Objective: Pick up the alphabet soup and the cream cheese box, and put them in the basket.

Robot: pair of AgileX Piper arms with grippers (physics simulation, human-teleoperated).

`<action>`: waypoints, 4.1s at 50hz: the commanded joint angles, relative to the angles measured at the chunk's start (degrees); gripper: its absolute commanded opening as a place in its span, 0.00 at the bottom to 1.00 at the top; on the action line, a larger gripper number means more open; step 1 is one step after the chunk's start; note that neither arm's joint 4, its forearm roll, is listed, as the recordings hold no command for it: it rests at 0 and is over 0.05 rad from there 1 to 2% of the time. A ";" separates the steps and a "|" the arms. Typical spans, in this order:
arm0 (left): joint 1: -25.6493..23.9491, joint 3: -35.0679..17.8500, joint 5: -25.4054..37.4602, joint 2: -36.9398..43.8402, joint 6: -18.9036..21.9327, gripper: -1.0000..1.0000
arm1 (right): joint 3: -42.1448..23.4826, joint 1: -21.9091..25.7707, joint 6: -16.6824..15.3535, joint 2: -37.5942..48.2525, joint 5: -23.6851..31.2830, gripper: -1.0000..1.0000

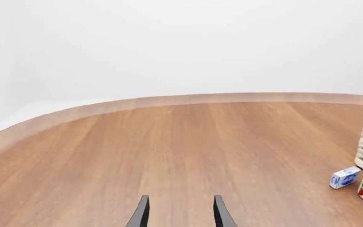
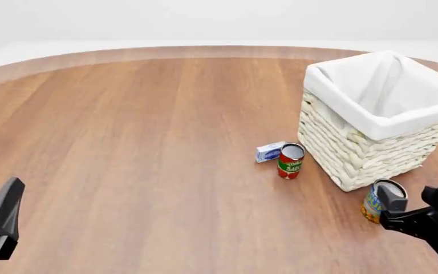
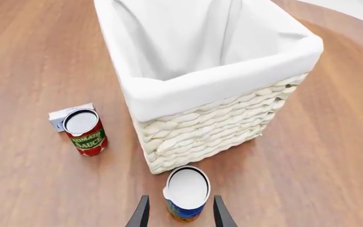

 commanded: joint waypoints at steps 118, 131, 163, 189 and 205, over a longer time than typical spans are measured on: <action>-0.01 0.03 0.06 -0.10 0.00 1.00 | 0.60 -1.48 0.85 35.04 -31.82 1.00; 0.00 0.03 0.06 -0.09 0.01 1.00 | 0.60 -1.53 0.99 39.79 -36.09 1.00; -0.01 0.03 0.06 -0.10 0.00 1.00 | 0.60 -2.01 1.73 47.42 -43.95 1.00; 0.00 0.03 0.06 -0.09 -0.01 1.00 | 0.60 -2.67 0.24 21.34 -21.20 0.00; 0.01 0.03 0.06 -0.10 0.00 1.00 | 0.55 -4.64 -2.02 -9.20 4.06 0.00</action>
